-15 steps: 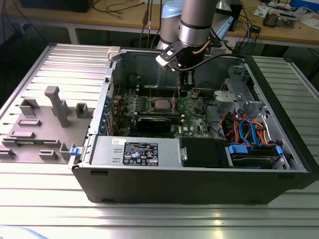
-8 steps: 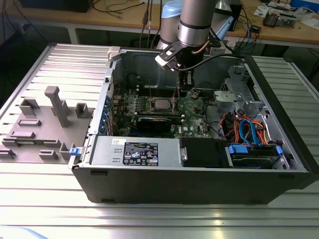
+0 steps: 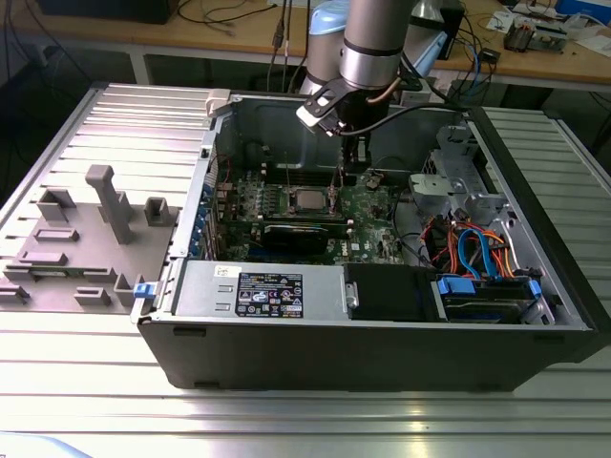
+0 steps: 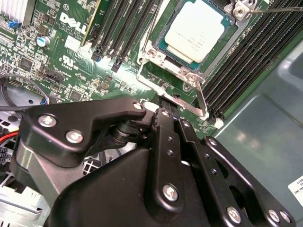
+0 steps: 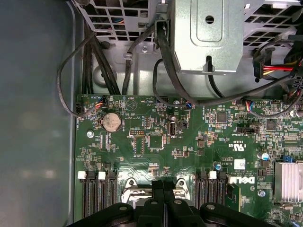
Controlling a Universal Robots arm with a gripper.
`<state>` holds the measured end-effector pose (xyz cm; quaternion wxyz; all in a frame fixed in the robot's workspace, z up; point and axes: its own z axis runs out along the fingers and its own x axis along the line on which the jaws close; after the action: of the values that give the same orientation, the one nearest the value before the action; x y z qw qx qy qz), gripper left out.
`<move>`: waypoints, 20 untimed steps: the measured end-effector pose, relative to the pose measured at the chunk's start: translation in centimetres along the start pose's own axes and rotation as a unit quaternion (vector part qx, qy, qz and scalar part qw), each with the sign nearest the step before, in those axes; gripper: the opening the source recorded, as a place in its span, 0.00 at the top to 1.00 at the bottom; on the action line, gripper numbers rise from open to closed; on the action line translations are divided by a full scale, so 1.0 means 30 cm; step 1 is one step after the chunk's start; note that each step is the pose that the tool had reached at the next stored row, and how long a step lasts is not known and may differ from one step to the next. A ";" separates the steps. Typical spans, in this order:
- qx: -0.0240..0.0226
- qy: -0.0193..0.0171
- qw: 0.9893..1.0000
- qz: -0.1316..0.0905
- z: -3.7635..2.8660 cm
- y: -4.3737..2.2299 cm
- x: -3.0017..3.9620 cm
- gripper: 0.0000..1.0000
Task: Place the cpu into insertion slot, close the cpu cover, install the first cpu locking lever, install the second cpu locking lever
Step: 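Close the cpu cover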
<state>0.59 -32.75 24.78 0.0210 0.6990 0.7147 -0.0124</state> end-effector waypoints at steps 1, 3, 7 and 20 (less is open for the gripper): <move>0.000 0.000 1.000 0.000 0.000 -0.001 0.000 0.89; 0.000 0.000 1.000 0.000 0.000 -0.001 0.000 0.89; 0.000 0.000 1.000 0.000 0.000 -0.001 0.000 0.89; 0.000 0.000 1.000 0.000 0.000 -0.032 0.001 0.89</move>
<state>-0.38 -32.75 24.77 0.0211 0.6989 0.7148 -0.0124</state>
